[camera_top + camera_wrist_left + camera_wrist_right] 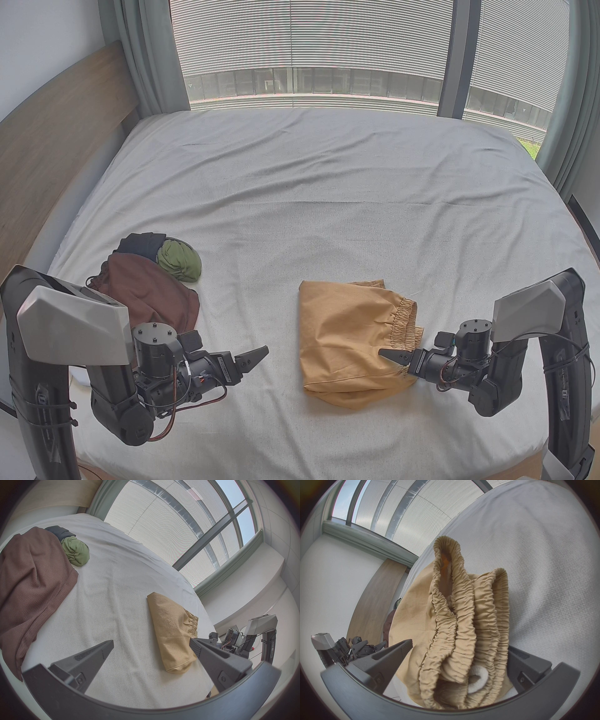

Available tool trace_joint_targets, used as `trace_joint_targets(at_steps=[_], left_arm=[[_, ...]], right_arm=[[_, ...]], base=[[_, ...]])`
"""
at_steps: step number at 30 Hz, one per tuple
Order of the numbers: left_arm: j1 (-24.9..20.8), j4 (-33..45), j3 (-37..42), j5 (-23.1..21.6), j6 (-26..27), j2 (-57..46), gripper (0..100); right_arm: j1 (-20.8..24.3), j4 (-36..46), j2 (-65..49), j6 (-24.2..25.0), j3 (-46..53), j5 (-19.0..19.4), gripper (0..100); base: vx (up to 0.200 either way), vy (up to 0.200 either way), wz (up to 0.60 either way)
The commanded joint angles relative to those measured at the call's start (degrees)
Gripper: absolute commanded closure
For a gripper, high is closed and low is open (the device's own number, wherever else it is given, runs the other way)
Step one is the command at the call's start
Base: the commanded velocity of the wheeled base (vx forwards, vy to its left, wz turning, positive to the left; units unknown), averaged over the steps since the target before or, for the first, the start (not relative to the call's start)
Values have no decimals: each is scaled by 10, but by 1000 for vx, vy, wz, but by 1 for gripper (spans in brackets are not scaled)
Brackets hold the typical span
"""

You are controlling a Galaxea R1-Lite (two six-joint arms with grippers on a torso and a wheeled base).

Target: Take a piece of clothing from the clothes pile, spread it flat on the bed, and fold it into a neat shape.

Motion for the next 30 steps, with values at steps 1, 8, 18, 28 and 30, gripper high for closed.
trace_joint_targets(at_steps=[1,8,18,28,30], left_arm=[[0,0,0,0,0,1,0],[1,0,0,0,0,1,0],[1,0,0,0,0,1,0],[4,0,1,0,0,-6,0],[4,0,7,1,1,-10,0]], right_arm=[[3,-3,3,6,-11,1,0],[5,-4,6,6,-15,-2,0],[5,-4,7,5,-16,-3,100],[5,-5,-5,6,-9,13,100],[3,-5,-21,8,-4,24,100]], base=[[0,0,0],[0,0,0],[0,0,0],[0,0,0],[0,0,0]])
